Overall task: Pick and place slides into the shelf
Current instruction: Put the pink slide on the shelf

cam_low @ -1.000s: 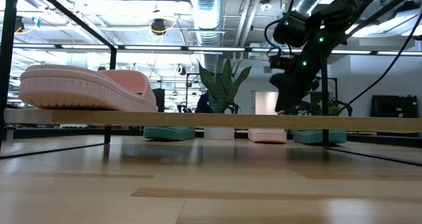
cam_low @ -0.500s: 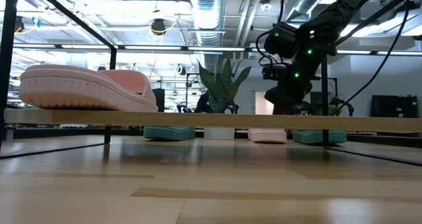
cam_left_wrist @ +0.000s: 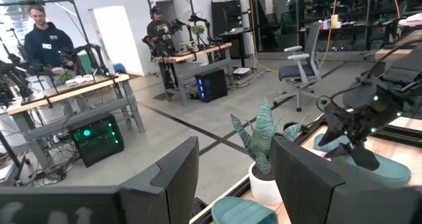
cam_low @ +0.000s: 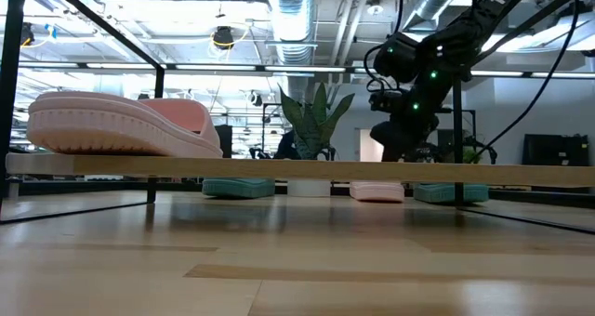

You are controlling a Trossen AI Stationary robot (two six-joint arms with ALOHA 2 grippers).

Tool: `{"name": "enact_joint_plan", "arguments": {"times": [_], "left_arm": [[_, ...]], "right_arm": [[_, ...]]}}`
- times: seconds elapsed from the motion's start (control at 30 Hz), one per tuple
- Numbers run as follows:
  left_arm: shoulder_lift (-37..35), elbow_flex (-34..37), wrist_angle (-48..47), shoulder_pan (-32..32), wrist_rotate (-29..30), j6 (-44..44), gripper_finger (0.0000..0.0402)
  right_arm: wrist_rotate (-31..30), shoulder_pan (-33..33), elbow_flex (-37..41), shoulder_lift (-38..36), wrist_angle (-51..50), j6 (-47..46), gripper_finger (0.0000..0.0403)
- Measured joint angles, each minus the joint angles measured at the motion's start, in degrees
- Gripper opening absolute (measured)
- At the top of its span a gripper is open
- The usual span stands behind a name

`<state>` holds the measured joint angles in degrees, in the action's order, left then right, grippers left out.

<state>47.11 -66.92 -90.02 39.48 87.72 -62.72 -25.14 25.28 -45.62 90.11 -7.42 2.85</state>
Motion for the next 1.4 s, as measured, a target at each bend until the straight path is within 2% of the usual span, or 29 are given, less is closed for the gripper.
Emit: {"name": "enact_joint_plan", "arguments": {"times": [0.2, 0.33, 0.6, 0.73, 0.87, 1.03, 1.4], "left_arm": [[0.0, 0.0, 0.0, 0.0, -0.1, 0.0, 0.0176], [0.0, 0.0, 0.0, 0.0, -0.2, 0.0, 0.0176], [0.0, 0.0, 0.0, 0.0, -1.9, 0.0, 0.0176], [0.0, 0.0, 0.0, 0.0, -1.9, 0.0, 0.0176], [0.0, 0.0, 0.0, 0.0, -1.9, 0.0, 0.0176], [0.0, 0.0, 0.0, 0.0, -1.9, 0.0, 0.0176], [0.0, 0.0, 0.0, 0.0, -3.0, 0.3, 0.0176]], "right_arm": [[0.7, 0.0, -0.6, 5.3, 1.1, 0.7, 0.017], [-2.7, -0.7, -1.6, 8.6, 2.5, 0.7, 0.0169], [-9.6, -0.3, -3.7, 9.7, 4.8, 1.7, 0.0164], [-9.2, 0.5, -3.7, 9.7, 4.3, 1.9, 0.0154], [-9.2, 0.8, -3.7, 9.7, 4.6, 1.7, 0.0121], [-7.1, 0.9, -3.7, 9.7, 4.5, 0.1, 0.0018], [-6.5, 0.3, -4.3, 9.3, 0.3, -4.4, 0.0003]]}}
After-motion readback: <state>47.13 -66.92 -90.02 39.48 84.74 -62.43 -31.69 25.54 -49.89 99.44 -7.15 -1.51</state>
